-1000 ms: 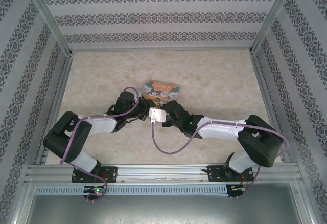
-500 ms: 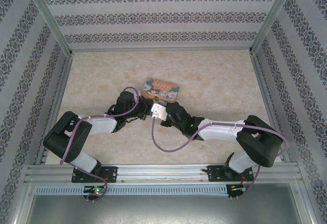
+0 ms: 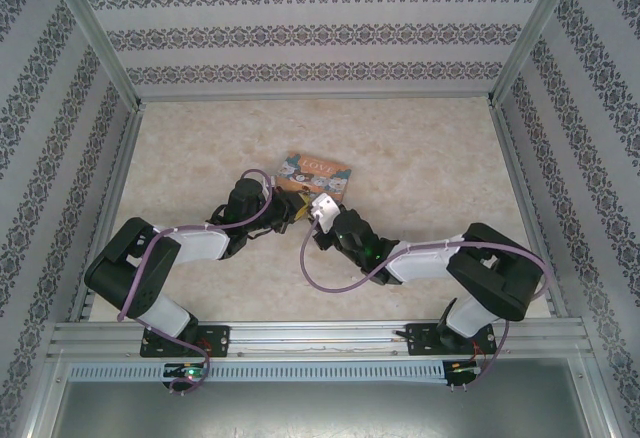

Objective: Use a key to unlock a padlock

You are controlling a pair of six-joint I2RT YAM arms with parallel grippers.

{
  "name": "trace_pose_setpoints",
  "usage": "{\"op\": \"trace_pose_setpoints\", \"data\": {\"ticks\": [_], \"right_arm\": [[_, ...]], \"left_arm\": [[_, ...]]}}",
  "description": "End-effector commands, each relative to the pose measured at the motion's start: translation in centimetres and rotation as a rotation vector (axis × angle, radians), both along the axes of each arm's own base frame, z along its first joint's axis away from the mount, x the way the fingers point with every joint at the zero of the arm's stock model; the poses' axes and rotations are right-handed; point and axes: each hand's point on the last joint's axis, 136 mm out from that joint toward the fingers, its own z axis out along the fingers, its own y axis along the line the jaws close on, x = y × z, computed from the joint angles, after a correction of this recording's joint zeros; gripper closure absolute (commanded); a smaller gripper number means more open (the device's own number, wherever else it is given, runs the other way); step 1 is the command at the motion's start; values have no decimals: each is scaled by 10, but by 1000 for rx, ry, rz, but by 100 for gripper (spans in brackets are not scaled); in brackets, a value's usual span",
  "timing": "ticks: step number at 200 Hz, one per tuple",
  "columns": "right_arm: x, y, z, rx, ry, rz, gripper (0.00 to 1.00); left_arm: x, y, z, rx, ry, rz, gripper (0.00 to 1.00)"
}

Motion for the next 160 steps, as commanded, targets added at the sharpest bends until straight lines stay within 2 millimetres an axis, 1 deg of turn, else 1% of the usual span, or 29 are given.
{"op": "trace_pose_setpoints", "data": {"ticks": [1, 41, 69, 96, 133, 160], "right_arm": [[4, 11, 32, 241, -16, -51, 100], [5, 8, 27, 366, 42, -121, 100], [3, 10, 30, 447, 79, -141, 100], [2, 14, 25, 448, 90, -147, 100], [0, 10, 12, 442, 107, -169, 100], [-1, 7, 8, 448, 112, -178, 100]], "left_arm": [[-12, -21, 6, -14, -24, -87, 94], [-13, -24, 1, -5, -18, -89, 94], [-13, -25, -1, -3, -14, -90, 94], [-14, -26, -2, 2, -11, -93, 94], [-13, -25, -4, 8, -11, -85, 94], [-13, -24, -7, 20, -11, -83, 93]]}}
